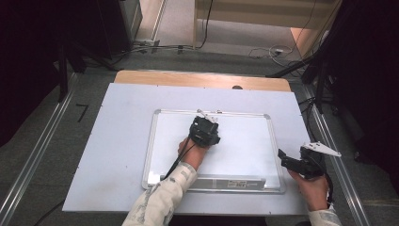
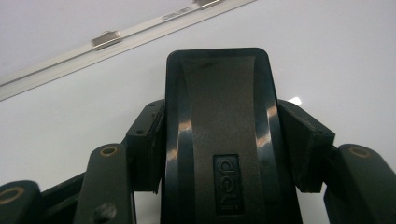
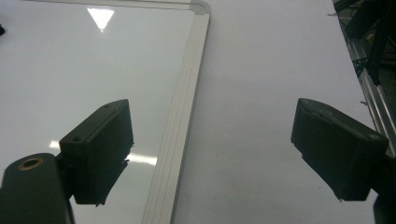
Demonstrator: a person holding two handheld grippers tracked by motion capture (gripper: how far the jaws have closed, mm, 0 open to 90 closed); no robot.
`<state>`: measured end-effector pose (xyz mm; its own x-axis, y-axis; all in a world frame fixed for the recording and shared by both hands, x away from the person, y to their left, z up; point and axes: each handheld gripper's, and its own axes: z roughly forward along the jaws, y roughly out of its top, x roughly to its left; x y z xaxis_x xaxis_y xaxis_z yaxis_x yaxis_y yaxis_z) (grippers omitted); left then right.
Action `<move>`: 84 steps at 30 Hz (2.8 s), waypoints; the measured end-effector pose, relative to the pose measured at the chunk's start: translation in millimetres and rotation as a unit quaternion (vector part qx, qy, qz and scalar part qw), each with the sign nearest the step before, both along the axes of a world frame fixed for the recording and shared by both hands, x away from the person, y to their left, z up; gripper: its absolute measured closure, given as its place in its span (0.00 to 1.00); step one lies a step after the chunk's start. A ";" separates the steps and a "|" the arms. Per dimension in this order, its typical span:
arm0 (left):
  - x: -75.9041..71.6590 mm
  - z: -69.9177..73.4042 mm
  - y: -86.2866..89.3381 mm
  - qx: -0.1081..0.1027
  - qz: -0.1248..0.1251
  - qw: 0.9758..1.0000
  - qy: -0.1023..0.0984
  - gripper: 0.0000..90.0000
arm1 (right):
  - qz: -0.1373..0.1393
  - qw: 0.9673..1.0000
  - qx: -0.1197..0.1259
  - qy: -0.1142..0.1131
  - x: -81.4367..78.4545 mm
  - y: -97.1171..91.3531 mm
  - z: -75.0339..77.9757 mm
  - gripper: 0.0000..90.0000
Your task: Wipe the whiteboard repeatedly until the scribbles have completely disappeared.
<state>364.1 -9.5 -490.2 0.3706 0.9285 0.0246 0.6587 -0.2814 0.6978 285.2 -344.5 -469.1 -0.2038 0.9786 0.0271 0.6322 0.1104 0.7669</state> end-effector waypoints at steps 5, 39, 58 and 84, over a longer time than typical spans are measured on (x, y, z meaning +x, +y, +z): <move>0.7 -0.5 20.6 -0.003 0.024 1.000 -0.001 0.45 | -0.001 1.000 -0.001 0.001 0.1 0.2 -0.1 0.13; -6.1 0.7 9.4 0.005 0.001 1.000 0.007 0.45 | 0.001 1.000 -0.002 0.001 0.6 1.4 -0.6 0.13; -11.6 0.6 -33.4 0.003 -0.044 0.999 0.006 0.45 | 0.003 1.000 -0.001 0.002 1.3 2.3 -0.6 0.13; 0.9 0.2 29.1 -0.002 0.034 0.999 0.007 0.45 | 0.000 1.000 -0.003 0.003 1.1 2.6 -1.0 0.13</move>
